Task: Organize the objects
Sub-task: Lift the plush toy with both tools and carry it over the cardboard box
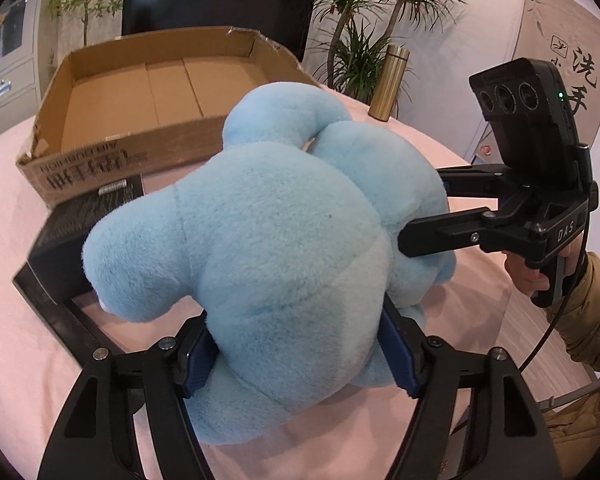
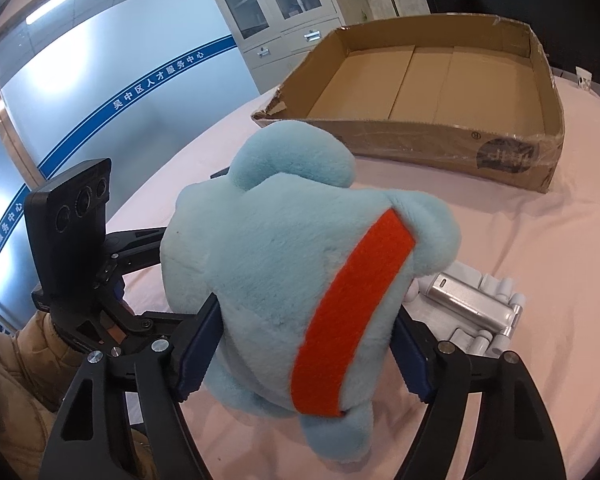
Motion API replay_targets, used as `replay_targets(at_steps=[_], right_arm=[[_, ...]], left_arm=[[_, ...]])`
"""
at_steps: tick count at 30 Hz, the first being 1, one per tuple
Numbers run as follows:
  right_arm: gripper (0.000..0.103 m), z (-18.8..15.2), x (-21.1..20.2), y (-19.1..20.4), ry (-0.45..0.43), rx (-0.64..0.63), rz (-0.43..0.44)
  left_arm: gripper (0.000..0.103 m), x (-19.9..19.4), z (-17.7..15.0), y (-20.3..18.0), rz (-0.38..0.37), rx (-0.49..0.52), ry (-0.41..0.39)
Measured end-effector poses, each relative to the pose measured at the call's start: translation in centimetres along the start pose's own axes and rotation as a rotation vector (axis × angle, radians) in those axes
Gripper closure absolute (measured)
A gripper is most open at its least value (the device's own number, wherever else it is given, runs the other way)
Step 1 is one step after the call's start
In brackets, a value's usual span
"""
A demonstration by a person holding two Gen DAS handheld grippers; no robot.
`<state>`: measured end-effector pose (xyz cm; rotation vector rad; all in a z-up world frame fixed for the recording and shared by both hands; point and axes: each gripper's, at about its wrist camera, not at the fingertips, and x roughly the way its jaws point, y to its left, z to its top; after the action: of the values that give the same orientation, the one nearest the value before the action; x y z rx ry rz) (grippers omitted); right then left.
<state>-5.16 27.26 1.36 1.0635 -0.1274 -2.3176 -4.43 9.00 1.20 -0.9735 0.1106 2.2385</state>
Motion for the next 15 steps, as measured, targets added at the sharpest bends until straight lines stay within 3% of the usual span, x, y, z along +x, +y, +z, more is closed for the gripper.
replay_targets(at_steps=[8, 15], right_arm=[[0.026, 2.9, -3.9, 1.4, -0.054, -0.046, -0.036], [0.026, 9.3, -5.7, 1.1, -0.096, -0.09, -0.084]], left_arm=[[0.033, -2.7, 3.6, -1.1, 0.033, 0.05, -0.059], [0.033, -3.0, 10.2, 0.5, 0.075, 0.096, -0.105]])
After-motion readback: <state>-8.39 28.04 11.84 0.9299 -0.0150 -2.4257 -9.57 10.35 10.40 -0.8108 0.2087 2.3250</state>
